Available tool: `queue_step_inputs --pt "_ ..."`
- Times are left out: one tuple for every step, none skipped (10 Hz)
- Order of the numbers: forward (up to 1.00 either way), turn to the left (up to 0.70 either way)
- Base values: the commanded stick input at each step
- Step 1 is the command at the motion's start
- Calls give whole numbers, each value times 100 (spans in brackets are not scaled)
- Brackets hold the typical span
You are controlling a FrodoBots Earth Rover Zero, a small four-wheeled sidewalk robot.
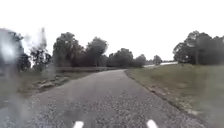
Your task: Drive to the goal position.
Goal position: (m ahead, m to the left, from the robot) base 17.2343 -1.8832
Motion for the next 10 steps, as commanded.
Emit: queue_step_inputs --pt "80 0" --pt "83 0" --pt "84 0" --pt "85 0" --pt "85 0" --pt "85 0" --pt "85 0" --pt "85 0" --pt "85 0" --pt "85 0"
